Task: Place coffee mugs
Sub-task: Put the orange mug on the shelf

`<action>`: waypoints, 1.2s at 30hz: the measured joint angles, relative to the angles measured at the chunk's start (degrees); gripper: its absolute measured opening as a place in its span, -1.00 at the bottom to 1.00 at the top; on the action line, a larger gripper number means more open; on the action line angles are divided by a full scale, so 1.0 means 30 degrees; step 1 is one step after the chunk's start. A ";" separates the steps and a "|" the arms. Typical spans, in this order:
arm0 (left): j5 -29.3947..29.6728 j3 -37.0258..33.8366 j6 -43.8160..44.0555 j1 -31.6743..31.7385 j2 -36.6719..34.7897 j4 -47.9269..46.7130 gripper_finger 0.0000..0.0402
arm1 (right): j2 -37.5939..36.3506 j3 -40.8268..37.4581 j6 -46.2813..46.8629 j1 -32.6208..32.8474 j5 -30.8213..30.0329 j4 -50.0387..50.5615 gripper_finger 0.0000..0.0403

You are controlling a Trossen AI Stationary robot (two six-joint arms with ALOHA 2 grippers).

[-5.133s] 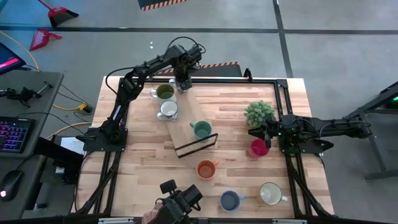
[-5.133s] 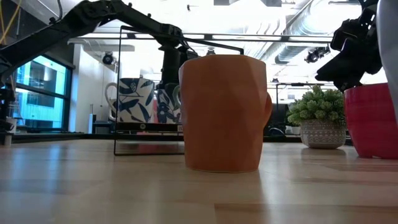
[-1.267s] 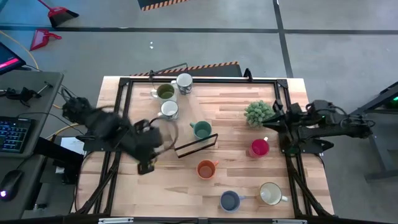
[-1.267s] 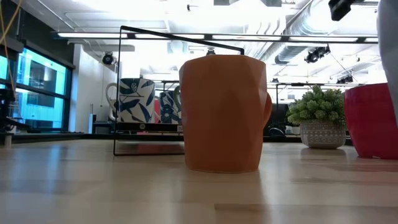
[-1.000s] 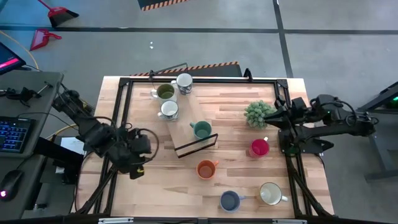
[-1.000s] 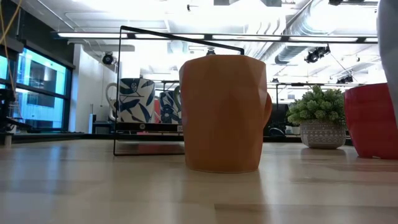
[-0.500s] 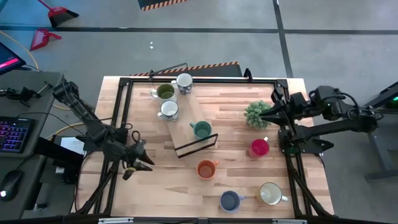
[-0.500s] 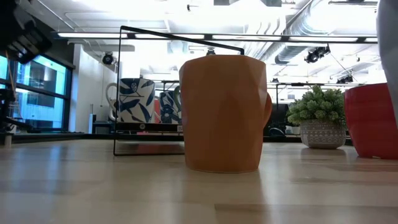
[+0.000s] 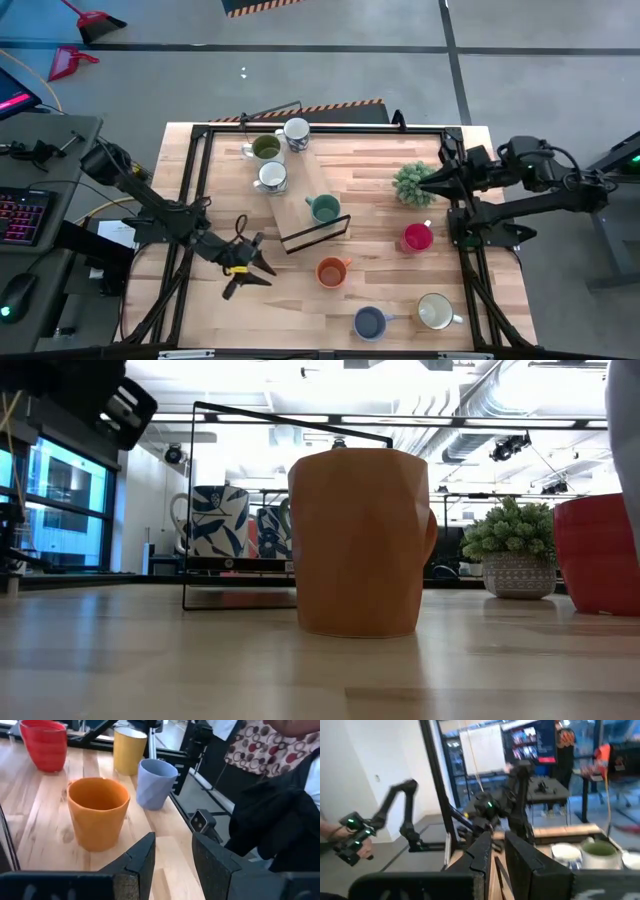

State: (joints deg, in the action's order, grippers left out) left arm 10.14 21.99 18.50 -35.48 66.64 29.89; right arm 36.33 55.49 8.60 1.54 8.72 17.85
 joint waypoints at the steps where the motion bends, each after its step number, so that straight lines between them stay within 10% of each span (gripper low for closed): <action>1: 0.0160 0.0200 0.0100 0.0000 0.0237 0.0020 -0.42 | 0.0094 0.0014 0.0074 0.0000 -0.0217 0.0418 -0.81; 14: -0.0376 0.1000 -0.0209 -0.0008 0.0501 -0.0012 -0.42 | 0.4125 0.0330 0.1875 0.0000 -0.0600 0.2880 -0.81; 36: -0.0134 0.0992 0.0306 -0.0029 0.0501 -0.0538 -0.42 | 1.5299 1.3463 -0.0600 0.2671 -0.1270 1.2487 -0.81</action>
State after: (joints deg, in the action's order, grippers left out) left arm 9.74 24.97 19.42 -35.57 68.14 28.27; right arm 82.23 95.88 6.80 9.55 4.91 55.31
